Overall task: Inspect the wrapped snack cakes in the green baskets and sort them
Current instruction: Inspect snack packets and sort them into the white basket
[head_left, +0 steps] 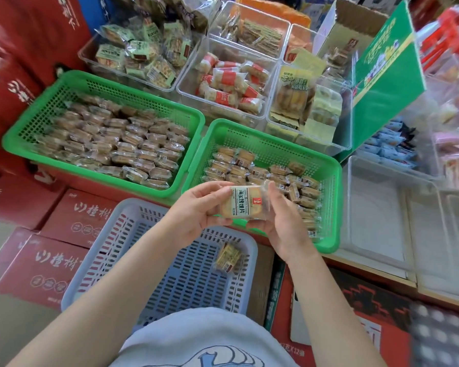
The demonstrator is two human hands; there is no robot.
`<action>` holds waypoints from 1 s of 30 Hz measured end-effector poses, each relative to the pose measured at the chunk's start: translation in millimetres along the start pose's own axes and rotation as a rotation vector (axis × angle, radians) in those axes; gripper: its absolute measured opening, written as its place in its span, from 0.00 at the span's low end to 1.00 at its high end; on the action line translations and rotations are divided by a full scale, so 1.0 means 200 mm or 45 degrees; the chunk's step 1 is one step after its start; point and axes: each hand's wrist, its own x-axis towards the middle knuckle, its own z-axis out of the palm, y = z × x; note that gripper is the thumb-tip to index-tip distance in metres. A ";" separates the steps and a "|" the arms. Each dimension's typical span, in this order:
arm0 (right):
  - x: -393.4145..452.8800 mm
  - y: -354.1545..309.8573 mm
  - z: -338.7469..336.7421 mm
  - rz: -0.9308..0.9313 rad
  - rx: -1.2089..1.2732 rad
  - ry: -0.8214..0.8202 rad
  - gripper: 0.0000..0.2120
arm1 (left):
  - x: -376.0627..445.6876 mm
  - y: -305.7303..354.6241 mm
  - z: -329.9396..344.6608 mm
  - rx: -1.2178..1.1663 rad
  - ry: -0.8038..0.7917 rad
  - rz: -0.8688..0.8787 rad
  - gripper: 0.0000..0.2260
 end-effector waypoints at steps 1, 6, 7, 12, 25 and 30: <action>-0.02 0.00 0.01 -0.030 -0.011 -0.005 0.23 | -0.01 0.01 0.00 0.000 -0.017 -0.012 0.15; -0.07 0.00 0.05 -0.344 -0.070 0.224 0.15 | -0.09 0.00 0.02 -0.199 -0.039 -0.042 0.15; -0.09 0.01 0.06 -0.439 -0.204 0.292 0.16 | -0.10 -0.01 0.02 -0.234 -0.008 -0.044 0.15; -0.13 0.04 0.04 -0.953 -0.904 0.533 0.12 | -0.12 -0.03 0.03 -0.235 0.054 -0.075 0.15; -0.21 0.05 -0.01 -0.690 -0.618 0.608 0.11 | -0.17 -0.06 0.11 0.079 0.010 0.102 0.05; -0.23 0.04 0.01 -0.264 0.082 0.523 0.11 | -0.20 -0.06 0.16 0.228 0.065 0.302 0.05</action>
